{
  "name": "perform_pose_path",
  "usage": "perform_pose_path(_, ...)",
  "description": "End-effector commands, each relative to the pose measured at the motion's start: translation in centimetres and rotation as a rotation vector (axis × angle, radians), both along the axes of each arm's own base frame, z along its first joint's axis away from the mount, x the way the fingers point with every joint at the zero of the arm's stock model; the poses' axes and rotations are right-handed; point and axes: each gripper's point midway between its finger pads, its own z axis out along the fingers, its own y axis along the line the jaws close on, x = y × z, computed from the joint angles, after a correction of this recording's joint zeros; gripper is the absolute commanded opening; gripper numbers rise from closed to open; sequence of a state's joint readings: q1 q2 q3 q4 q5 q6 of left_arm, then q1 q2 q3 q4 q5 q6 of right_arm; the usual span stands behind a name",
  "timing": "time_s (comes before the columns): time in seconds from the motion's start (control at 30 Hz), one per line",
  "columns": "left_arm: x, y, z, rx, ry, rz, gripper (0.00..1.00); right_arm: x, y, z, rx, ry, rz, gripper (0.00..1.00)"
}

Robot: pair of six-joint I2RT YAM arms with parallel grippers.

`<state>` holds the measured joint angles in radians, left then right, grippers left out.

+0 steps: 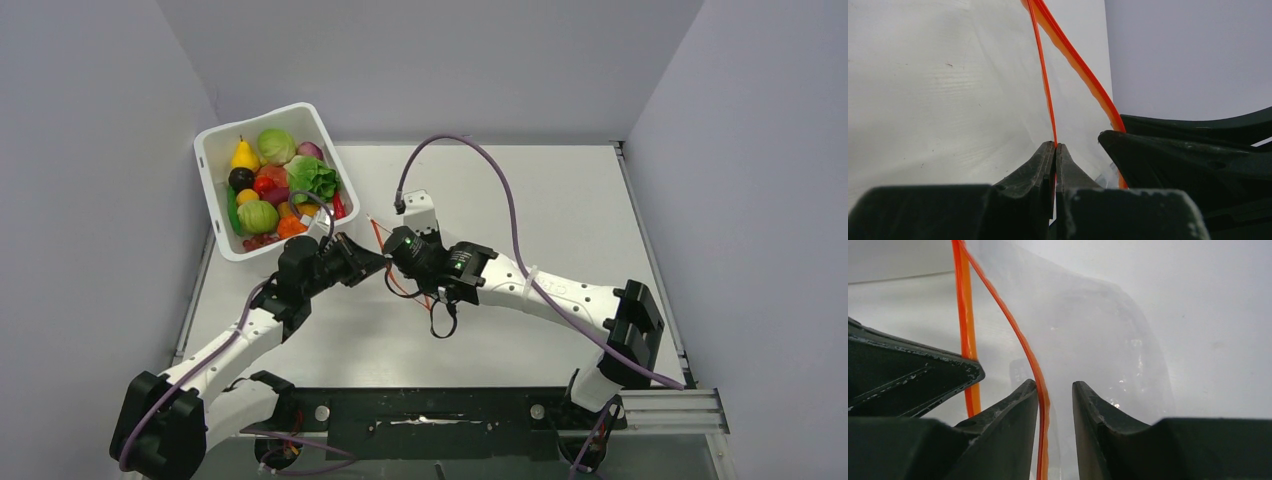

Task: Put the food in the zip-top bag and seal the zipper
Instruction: Open the zipper of the food storage bag at the center of the board.

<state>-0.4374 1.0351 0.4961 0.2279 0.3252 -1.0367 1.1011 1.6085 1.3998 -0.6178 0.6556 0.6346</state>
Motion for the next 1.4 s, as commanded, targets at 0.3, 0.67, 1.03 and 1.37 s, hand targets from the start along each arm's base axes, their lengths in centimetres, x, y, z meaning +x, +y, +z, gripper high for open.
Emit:
perform_pose_path(0.3,0.5,-0.6,4.2,-0.031,-0.104,-0.022,0.0,1.8,-0.9,3.6,0.008,-0.092,-0.02,0.3)
perform_pose_path(0.67,0.3,-0.5,4.3,-0.024,-0.102,-0.024,0.0,3.2,-0.3,2.7,0.017,-0.043,-0.003,0.16)
perform_pose_path(1.03,2.3,1.6,3.6,0.303,-0.07,-0.012,0.0,4.0,-9.4,7.5,0.063,-0.145,-0.23,0.0)
perform_pose_path(1.37,3.3,1.3,5.6,0.346,-0.086,-0.034,0.0,3.1,-8.6,6.1,0.164,-0.096,-0.183,0.0)
